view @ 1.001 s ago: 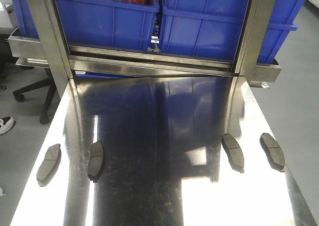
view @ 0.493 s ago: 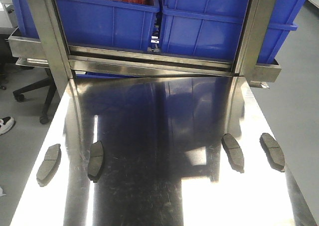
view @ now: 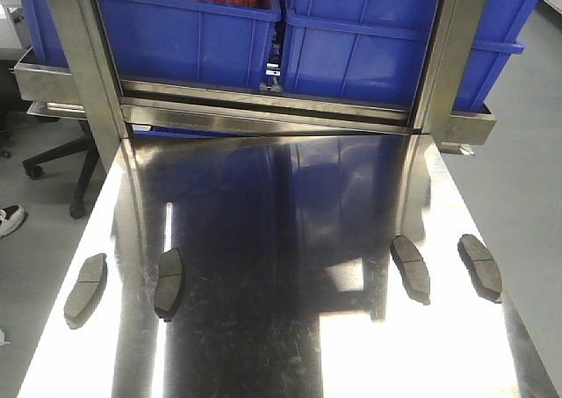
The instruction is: Move and align brake pads A on conveyor
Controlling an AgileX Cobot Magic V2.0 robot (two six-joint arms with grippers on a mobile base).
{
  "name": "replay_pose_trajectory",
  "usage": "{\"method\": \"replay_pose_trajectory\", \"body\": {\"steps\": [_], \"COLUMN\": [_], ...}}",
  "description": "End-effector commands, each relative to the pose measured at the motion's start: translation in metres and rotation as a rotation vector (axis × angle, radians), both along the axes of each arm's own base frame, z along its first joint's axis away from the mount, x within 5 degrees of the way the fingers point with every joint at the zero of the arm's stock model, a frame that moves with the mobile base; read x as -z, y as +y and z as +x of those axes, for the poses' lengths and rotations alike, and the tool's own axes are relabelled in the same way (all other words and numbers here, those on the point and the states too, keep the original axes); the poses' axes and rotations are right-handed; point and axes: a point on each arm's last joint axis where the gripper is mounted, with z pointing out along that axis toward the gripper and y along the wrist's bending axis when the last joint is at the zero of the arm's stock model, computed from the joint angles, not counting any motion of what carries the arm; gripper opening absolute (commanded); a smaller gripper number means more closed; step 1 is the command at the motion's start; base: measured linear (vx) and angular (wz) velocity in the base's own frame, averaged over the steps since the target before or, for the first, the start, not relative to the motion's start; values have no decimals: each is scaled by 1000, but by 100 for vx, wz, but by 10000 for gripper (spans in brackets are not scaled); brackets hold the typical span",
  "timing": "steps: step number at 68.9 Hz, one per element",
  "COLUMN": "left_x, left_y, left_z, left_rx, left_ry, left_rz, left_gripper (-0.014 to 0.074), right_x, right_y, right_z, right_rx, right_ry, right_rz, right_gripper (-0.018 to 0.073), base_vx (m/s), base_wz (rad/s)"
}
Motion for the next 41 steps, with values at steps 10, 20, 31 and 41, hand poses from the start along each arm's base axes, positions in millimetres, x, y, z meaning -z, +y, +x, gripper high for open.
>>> {"method": "replay_pose_trajectory", "body": {"steps": [10, 20, 31, 41], "left_x": [-79, -104, -106, -105], "left_y": [0, -1, -2, -2], "left_z": [4, 26, 49, 52], "left_rx": [0, 0, 0, 0], "left_ry": [-13, 152, 241, 255], "left_rz": [-9, 12, 16, 16], "left_gripper": [-3, -3, -3, 36], "right_x": [0, 0, 0, 0], "right_y": [0, 0, 0, 0], "right_z": [0, 0, 0, 0], "right_rx": [4, 4, 4, 4], "right_ry": [-67, -67, -67, -67], "right_rz": [-14, -14, -14, -14], "right_gripper": [-10, -10, -10, -10], "base_vx": [0, 0, 0, 0], "base_wz": [0, 0, 0, 0]}}
